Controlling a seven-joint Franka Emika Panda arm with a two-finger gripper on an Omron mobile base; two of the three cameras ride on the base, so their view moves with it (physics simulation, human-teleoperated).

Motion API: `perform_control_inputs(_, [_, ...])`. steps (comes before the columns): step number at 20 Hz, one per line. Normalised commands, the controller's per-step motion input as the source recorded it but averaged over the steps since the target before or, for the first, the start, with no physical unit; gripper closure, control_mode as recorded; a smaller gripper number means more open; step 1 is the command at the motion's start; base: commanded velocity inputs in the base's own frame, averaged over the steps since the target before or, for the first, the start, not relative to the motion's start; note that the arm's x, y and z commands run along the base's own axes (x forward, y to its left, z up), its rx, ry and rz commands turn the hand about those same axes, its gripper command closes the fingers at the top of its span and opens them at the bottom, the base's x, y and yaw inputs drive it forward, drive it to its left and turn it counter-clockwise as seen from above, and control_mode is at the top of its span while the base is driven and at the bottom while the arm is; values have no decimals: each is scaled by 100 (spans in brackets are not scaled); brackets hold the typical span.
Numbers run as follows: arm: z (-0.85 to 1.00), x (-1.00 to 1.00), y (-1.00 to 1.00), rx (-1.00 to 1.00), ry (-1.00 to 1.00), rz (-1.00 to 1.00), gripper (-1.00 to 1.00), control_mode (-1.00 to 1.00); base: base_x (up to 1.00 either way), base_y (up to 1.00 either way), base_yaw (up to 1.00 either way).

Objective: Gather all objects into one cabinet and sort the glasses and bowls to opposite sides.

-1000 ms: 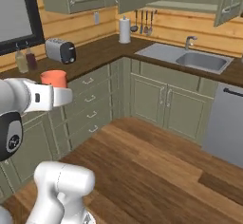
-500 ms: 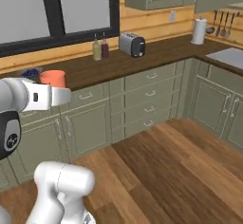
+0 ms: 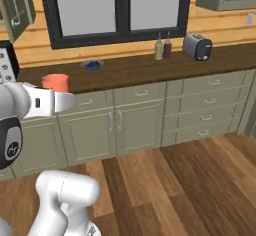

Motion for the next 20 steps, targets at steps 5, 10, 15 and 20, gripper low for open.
perform_control_inputs(5, [0, 0, 0, 0, 0, 0, 100, 100, -2, 42, 33])
perform_control_inputs(10, [0, 0, 0, 0, 0, 0, 100, 100, 0, 65, 33])
perform_control_inputs(15, [0, 0, 0, 0, 0, 0, 100, 100, 0, 90, 27])
perform_control_inputs(20, [0, 0, 0, 0, 0, 0, 100, 100, 0, 98, 18])
